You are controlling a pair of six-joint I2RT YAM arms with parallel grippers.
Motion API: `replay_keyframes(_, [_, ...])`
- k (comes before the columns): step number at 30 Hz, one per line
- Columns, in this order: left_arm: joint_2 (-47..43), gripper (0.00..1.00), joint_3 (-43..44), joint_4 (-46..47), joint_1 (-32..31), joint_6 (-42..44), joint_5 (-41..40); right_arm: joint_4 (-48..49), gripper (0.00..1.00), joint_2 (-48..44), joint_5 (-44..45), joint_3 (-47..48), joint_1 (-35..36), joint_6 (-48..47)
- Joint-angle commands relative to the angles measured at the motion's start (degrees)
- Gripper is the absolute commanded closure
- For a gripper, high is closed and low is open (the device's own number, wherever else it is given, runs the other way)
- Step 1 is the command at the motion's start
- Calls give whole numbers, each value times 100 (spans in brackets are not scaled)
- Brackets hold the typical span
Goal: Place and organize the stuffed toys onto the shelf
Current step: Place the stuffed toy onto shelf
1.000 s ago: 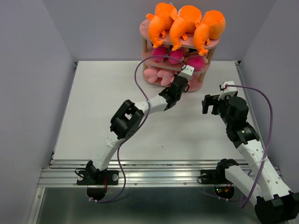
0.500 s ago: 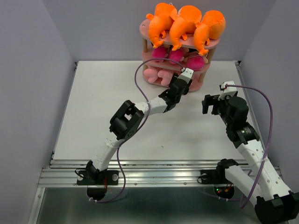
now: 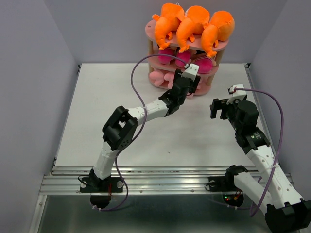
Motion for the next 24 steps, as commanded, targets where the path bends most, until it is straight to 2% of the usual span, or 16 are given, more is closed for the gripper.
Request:
replay_keyframes(1, [-606, 23, -255, 322, -47, -36, 5, 335, 0, -17, 46, -47, -27, -90])
replay_keyframes(5, [-1054, 24, -730, 208, -21, -272, 295, 326, 0, -35, -59, -56, -27, -160])
replay_keyframes(7, [-1195, 24, -835, -72, 14, -684, 654, 318, 0, -52, -174, -64, -27, -230])
replay_keyframes(11, [-1843, 26, -1676, -153, 146, -1265, 1209, 318, 0, -123, -455, -108, -27, -423])
replay_keyframes(14, [-2501, 26, -2336, -249, 243, -1459, 1394, 265, 0, -79, -1172, -214, -27, -765])
replay_keyframes(17, [-3074, 26, -2707, -748, 296, -1363, 1438, -199, 0, 464, -1806, -83, -27, -1502])
replay_keyframes(18, [-3468, 25, -2891, -924, 313, -1319, 1438, -418, 0, 675, -2287, 40, -27, -2201])
replay_keyframes(20, [-4065, 24, -3189, -1511, 348, -1101, 1377, -1174, 0, 1315, -2633, 382, -27, -3082])
replay_keyframes(21, [-4252, 24, -3304, -1672, 357, -1012, 1255, -1490, 0, 1501, -2826, 453, -27, -3896])
replay_keyframes(24, [-5076, 23, -3883, -2226, 375, -714, 982, -1633, 0, 2081, -2855, 708, -27, -5024])
